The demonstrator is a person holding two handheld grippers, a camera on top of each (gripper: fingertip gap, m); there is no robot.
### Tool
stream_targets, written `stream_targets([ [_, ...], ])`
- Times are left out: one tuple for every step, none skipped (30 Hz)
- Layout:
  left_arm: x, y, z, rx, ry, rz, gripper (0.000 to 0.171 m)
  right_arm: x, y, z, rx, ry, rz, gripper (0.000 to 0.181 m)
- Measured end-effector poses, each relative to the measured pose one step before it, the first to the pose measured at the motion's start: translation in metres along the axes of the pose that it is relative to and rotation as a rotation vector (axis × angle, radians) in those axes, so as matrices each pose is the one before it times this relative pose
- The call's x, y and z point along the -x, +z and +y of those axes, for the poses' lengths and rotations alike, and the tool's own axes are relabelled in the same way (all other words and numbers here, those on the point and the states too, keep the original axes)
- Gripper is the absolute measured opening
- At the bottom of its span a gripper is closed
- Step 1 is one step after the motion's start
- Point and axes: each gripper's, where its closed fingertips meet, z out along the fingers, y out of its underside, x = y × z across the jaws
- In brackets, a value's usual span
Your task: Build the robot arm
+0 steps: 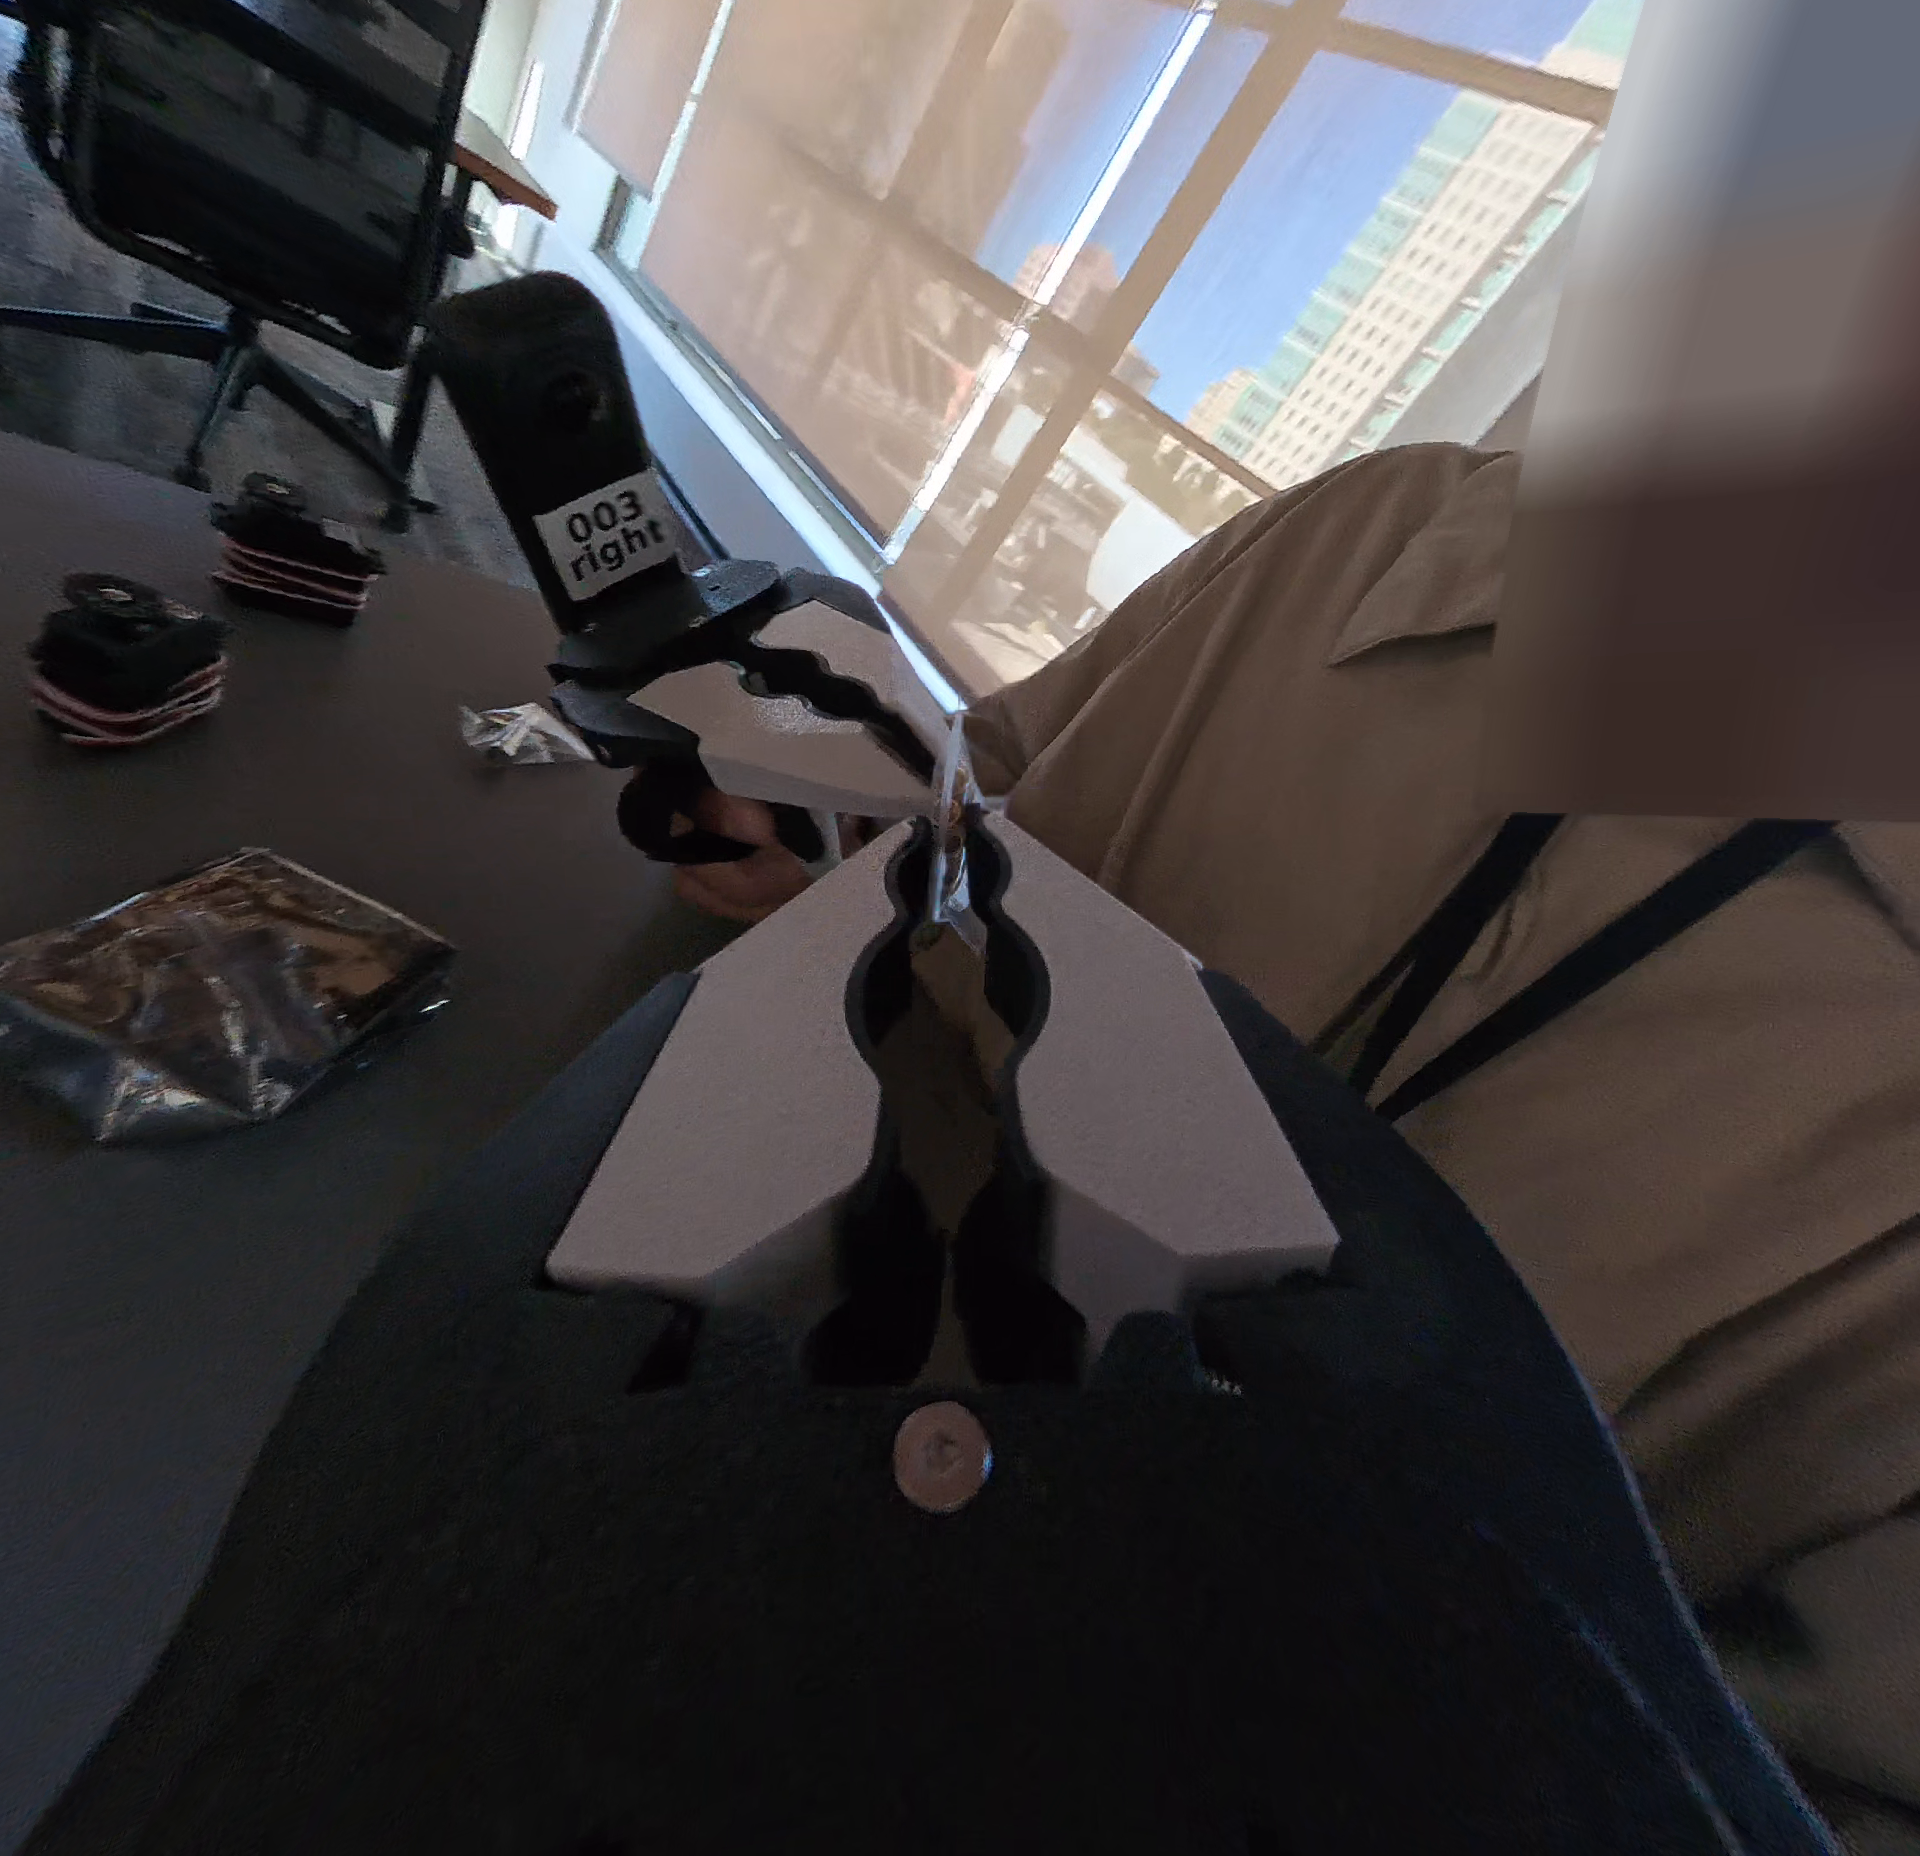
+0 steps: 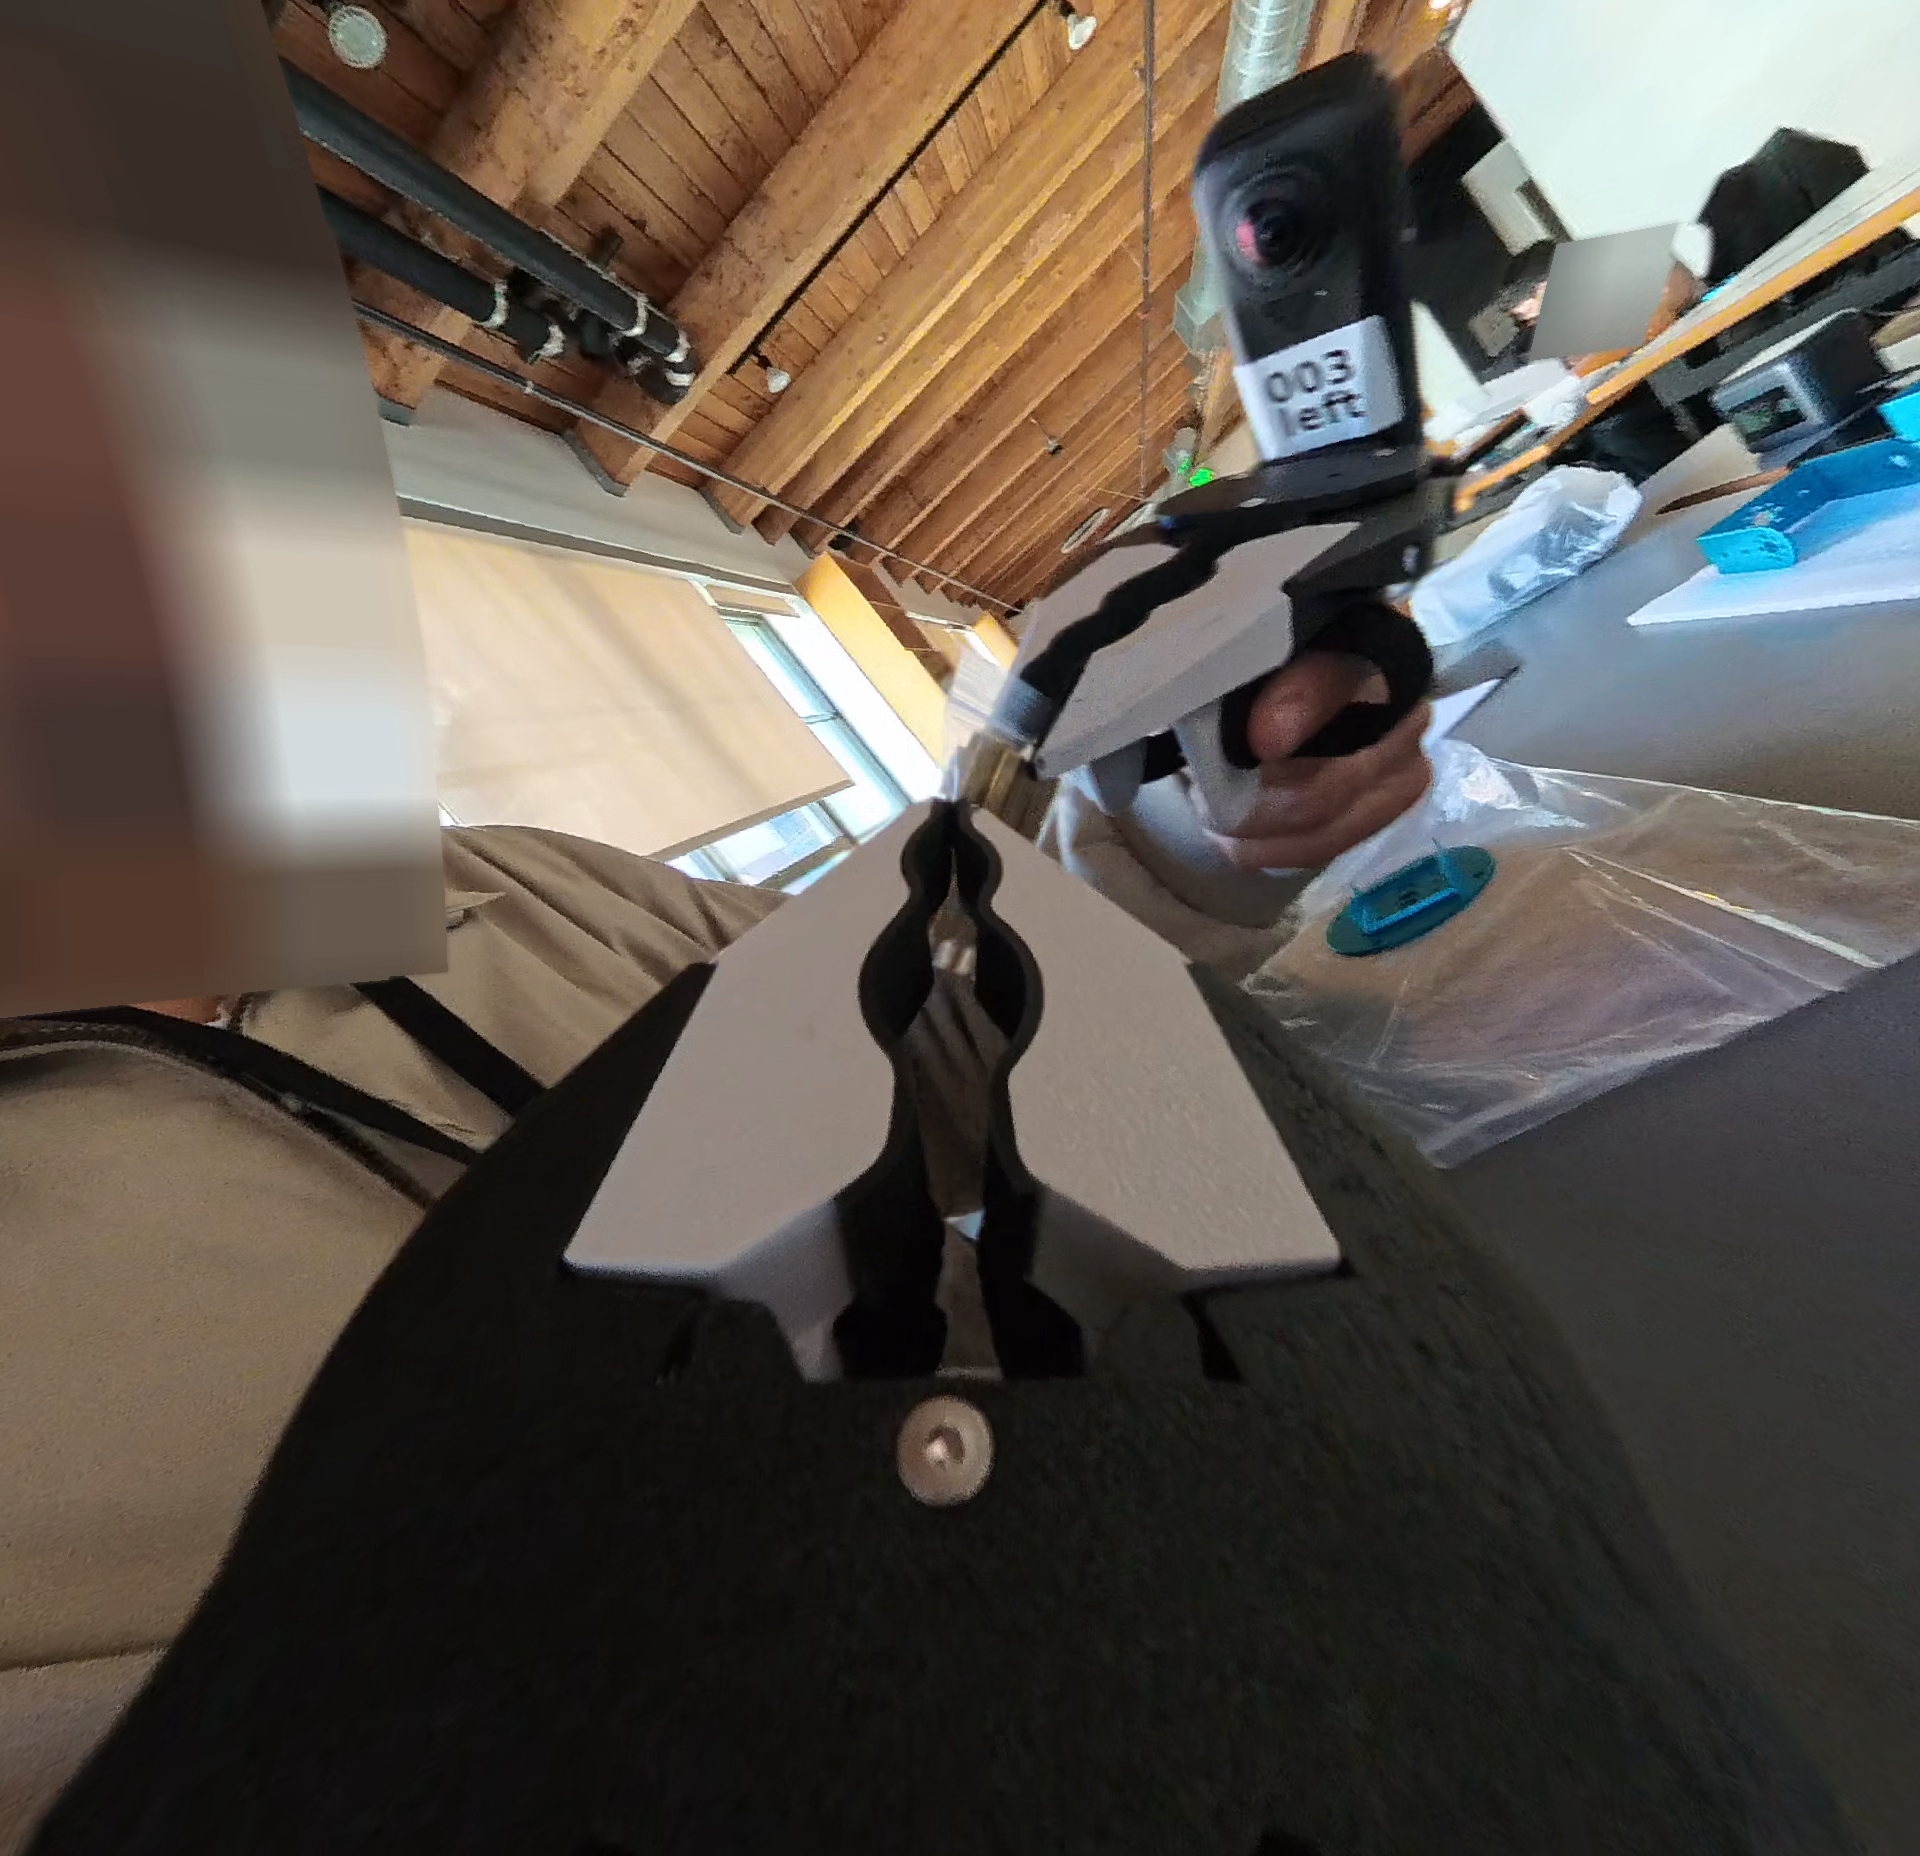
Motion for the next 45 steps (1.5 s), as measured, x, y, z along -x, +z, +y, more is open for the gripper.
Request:
stream_targets([
  [0.00226,-0.00172,-0.00016,0.00381,0.0114,-0.0293,0.004,-0.00514,-0.00240,0.00034,0.0024,-0.0088,0.0312,0.000],
  [0.00419,-0.00203,0.00147,0.01874,0.0049,-0.0389,0.004,-0.00752,-0.00211,0.00113,0.0091,-0.0138,0.0455,0.000],
  [0.00670,-0.00279,0.00361,0.03898,0.0066,-0.0534,0.003,-0.00976,-0.00238,0.00008,0.0038,-0.0279,0.0650,0.000],
  [0.00890,-0.00445,0.00353,0.04047,0.0128,-0.0643,0.001,-0.01207,-0.00294,-0.00132,-0.0065,-0.0424,0.0849,0.000],
  [0.01028,-0.00678,0.00248,0.03522,0.0067,-0.0641,0.000,-0.01224,-0.00319,-0.00051,0.0011,-0.0553,0.0890,0.003],
  [0.01282,-0.00947,0.00159,0.03337,-0.0059,-0.0625,0.000,-0.01160,-0.00334,0.00003,0.0066,-0.0577,0.0863,0.012],
  [0.01711,-0.01144,0.00159,0.03804,-0.0143,-0.0690,0.000,-0.01036,-0.00344,0.00083,0.0090,-0.0540,0.0789,0.020],
  [0.02369,-0.01199,0.00184,0.04396,-0.0216,-0.0863,0.000,-0.00858,-0.00315,0.00198,0.0127,-0.0446,0.0636,0.022],
  [0.02957,-0.01090,0.00165,0.04265,-0.0343,-0.0985,0.000,-0.00553,-0.00248,0.00294,0.0148,-0.0311,0.0413,0.022],
  [0.03140,-0.00780,0.00048,0.03740,-0.0499,-0.0872,0.000,-0.00167,-0.00160,0.00265,0.0138,-0.0123,0.0174,0.022],
  [0.02919,-0.00409,-0.00180,0.02624,-0.0625,-0.0599,0.000,0.00063,-0.00094,0.00205,0.0070,-0.0044,0.0003,0.022],
  [0.02479,-0.00062,-0.00348,0.01785,-0.0710,-0.0283,0.000,0.00045,-0.00052,0.00245,0.0066,0.0015,0.0001,0.023],
  [0.02065,0.00198,-0.00367,0.02147,-0.0672,-0.0098,0.000,0.00038,-0.00045,0.00295,0.0107,0.0024,0.0005,0.023],
  [0.01732,0.00363,-0.00317,0.02605,-0.0505,-0.0037,0.000,0.00125,-0.00036,0.00271,0.0113,-0.0018,-0.0044,0.023],
  [0.01439,0.00453,-0.00187,0.03060,-0.0339,-0.0015,0.000,0.00078,-0.00044,0.00395,0.0212,-0.0117,-0.0007,0.024],
  [0.01146,0.00463,-0.00105,0.02922,-0.0280,0.0022,0.000,-0.00061,-0.00090,0.00625,0.0374,-0.0200,0.0064,0.024],
  [0.00868,0.00436,0.00081,0.03344,-0.0187,0.0023,0.000,-0.00060,-0.00156,0.00784,0.0479,-0.0197,0.0074,0.024],
  [0.00689,0.00371,0.00172,0.03131,0.0002,-0.0092,0.000,0.00095,-0.00247,0.00820,0.0511,-0.0223,0.0009,0.024],
  [0.00374,0.00278,0.00050,0.01551,0.0194,-0.0119,0.000,0.00116,-0.00323,0.00738,0.0430,-0.0243,0.0033,0.026],
  [0.00095,0.00190,-0.00054,0.00301,0.0294,-0.0098,0.001,0.00168,-0.00348,0.00662,0.0363,-0.0263,0.0032,0.026],
  [0.00134,0.00079,-0.00182,-0.00717,0.0277,-0.0216,0.002,0.00238,-0.00280,0.00707,0.0374,-0.0236,-0.0038,0.026],
  [0.00290,-0.00023,-0.00213,-0.01221,0.0232,-0.0344,0.007,0.00281,-0.00179,0.00734,0.0392,-0.0161,-0.0114,0.027],
  [0.00389,-0.00121,-0.00215,-0.01282,0.0203,-0.0427,0.022,0.00054,-0.00050,0.00731,0.0397,-0.0042,-0.0044,0.027],
  [0.00413,-0.00261,-0.00197,-0.01505,0.0138,-0.0446,0.032,-0.00091,0.00058,0.00656,0.0382,0.0014,-0.0014,0.027],
  [0.00359,-0.00422,-0.00063,-0.01077,0.0050,-0.0448,0.036,-0.00015,0.00138,0.00426,0.0256,0.0030,-0.0098,0.027],
  [0.00249,-0.00648,0.00110,-0.00608,-0.0020,-0.0479,0.041,0.00016,0.00175,0.00213,0.0148,0.0083,-0.0150,0.027],
  [-0.00141,-0.00924,0.00071,-0.01431,-0.0036,-0.0410,0.047,0.00085,0.00212,0.00205,0.0161,0.0136,-0.0202,0.026],
  [-0.00672,-0.01205,0.00019,-0.02724,0.0031,-0.0311,0.048,0.00100,0.00210,0.00211,0.0215,0.0107,-0.0189,0.026],
  [-0.01045,-0.01447,0.00073,-0.03499,0.0115,-0.0317,0.048,0.00007,0.00176,0.00142,0.0166,-0.0023,-0.0083,0.026],
  [-0.01634,-0.01549,0.00150,-0.04436,0.0223,-0.0187,0.048,0.00043,0.00196,0.00164,0.0132,-0.0086,-0.0087,0.025],
  [-0.02506,-0.01413,0.00304,-0.04899,0.0286,0.0130,0.048,0.00279,0.00211,0.00267,0.0213,-0.0073,-0.0267,0.022],
  [-0.03321,-0.01068,0.00749,-0.03039,0.0246,0.0450,0.048,0.00467,0.00151,0.00129,0.0129,-0.0026,-0.0416,0.020],
  [-0.03861,-0.00545,0.01316,-0.00125,0.0196,0.0689,0.048,0.00446,0.00090,-0.00013,-0.0006,0.0054,-0.0430,0.018],
  [-0.03920,0.00117,0.01690,0.01626,0.0160,0.0715,0.048,0.00507,0.00055,0.00049,0.0036,0.0104,-0.0454,0.014],
  [-0.03412,0.00696,0.01835,0.02486,0.0138,0.0474,0.048,0.00458,-0.00031,-0.00014,0.0035,0.0069,-0.0352,0.007],
  [-0.02819,0.01050,0.01754,0.02283,0.0159,0.0260,0.048,0.00098,-0.00057,-0.00165,-0.0098,0.0034,-0.0017,0.004],
  [-0.02278,0.01259,0.01517,0.01521,0.0147,0.0128,0.048,0.00043,-0.00069,-0.00229,-0.0152,0.0026,0.0093,0.002],
  [-0.01716,0.01349,0.01240,0.00924,0.0066,0.0034,0.048,0.00223,-0.00076,-0.00361,-0.0235,0.0020,0.0045,0.000],
  [-0.01235,0.01320,0.00982,0.00481,-0.0003,0.0016,0.048,0.00537,-0.00086,-0.00487,-0.0326,-0.0129,-0.0039,0.000],
  [-0.00750,0.01164,0.00777,0.00408,-0.0006,-0.0031,0.049,0.00795,-0.00112,-0.00730,-0.0491,-0.0270,-0.0090,0.000],
  [-0.00410,0.00934,0.00436,-0.00711,-0.0009,-0.0033,0.049,0.00730,-0.00094,-0.00700,-0.0487,-0.0171,-0.0061,0.000],
  [-0.00327,0.00702,0.00052,-0.02554,-0.0129,0.0089,0.048,0.00565,-0.00052,-0.00515,-0.0327,-0.0113,0.0022,0.000],
  [-0.00432,0.00454,-0.00230,-0.03600,-0.0291,0.0287,0.048,0.00218,-0.00020,-0.00367,-0.0280,-0.0154,0.0242,0.000],
  [-0.00329,0.00235,-0.00526,-0.04883,-0.0307,0.0277,0.045,-0.00046,-0.00009,-0.00098,-0.0110,-0.0022,0.0335,0.000],
  [-0.00018,0.00056,-0.00535,-0.04915,-0.0095,0.0083,0.026,0.00392,-0.00030,-0.00021,-0.0085,0.0076,-0.0009,0.000],
])
